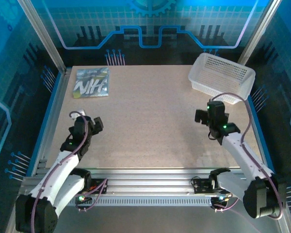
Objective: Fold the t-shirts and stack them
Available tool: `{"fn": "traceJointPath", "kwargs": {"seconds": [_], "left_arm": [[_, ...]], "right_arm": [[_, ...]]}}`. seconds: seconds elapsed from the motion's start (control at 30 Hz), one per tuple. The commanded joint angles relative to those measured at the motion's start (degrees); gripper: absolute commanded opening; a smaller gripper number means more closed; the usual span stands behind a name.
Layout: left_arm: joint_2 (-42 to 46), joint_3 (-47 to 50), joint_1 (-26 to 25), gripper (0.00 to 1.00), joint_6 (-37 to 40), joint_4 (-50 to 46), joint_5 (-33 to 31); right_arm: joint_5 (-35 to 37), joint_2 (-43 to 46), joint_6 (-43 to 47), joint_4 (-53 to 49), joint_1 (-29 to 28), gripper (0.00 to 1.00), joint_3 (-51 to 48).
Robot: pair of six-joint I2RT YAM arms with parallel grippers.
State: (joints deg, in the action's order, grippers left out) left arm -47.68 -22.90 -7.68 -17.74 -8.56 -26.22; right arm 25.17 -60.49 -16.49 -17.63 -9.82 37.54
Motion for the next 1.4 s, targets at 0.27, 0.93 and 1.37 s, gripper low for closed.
{"fn": "traceJointPath", "kwargs": {"seconds": [0.27,0.93,1.37], "left_arm": [[-27.51,2.38,3.12,0.99,10.57,47.72,4.16],[-41.17,3.12,7.59,0.99,14.52,65.05,13.58],[-41.18,2.62,6.80,0.99,15.36,64.32,12.55]], "right_arm": [[-8.68,-14.86,9.00,46.58,8.20,1.00,-9.90],[-11.62,-25.17,13.18,62.95,5.64,1.00,-14.53],[-10.23,-25.64,14.21,63.33,4.46,1.00,-14.15]]}}
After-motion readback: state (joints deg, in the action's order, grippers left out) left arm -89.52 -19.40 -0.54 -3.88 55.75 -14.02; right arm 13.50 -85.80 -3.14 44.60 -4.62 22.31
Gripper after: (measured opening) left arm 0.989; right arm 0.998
